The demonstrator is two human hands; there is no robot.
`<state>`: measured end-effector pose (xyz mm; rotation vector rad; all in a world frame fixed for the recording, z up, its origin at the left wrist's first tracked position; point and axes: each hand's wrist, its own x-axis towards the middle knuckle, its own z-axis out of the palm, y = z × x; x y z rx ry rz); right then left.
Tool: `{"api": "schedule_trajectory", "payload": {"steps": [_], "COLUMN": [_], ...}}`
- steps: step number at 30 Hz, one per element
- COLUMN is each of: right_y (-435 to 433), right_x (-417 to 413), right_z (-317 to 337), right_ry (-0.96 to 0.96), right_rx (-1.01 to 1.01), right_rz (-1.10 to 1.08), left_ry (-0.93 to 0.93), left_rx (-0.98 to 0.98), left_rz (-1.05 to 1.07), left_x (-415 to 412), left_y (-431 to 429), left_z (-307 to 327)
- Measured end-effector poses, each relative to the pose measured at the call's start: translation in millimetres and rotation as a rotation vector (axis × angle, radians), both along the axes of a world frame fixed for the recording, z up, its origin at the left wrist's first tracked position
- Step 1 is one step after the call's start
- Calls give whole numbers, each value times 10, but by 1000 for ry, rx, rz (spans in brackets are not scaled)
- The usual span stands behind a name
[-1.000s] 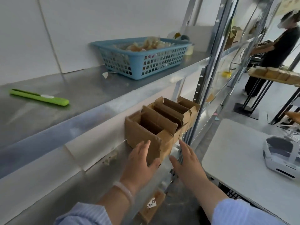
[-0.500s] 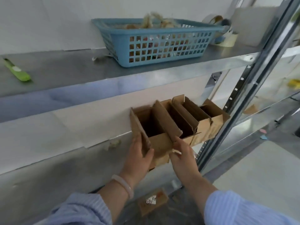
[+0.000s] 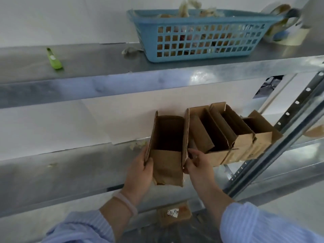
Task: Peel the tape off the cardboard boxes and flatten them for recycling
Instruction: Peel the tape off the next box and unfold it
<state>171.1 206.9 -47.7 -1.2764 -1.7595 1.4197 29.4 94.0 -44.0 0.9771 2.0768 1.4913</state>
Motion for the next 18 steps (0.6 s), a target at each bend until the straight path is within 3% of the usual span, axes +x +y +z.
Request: {"api": "schedule_trajectory", "payload": {"steps": [2, 7, 11, 15, 18], "right_y": [11, -22, 15, 12, -28], "right_x": [2, 55, 59, -48, -113], "right_z": [-34, -153, -218, -131, -18], "right_ry": [26, 92, 181, 270, 171], "right_rx": [-174, -625, -550, -502, -262], "right_rz": [16, 100, 55, 80, 159], "left_ry": [-30, -361, -600, -786, -914], "left_rx": [11, 113, 136, 170, 130], "left_rz": [42, 43, 113, 36, 69], "left_x": [-14, -31, -93, -205, -345], "left_y": [-40, -167, -307, -523, -650], "left_z": [-16, -97, -118, -127, -111]}}
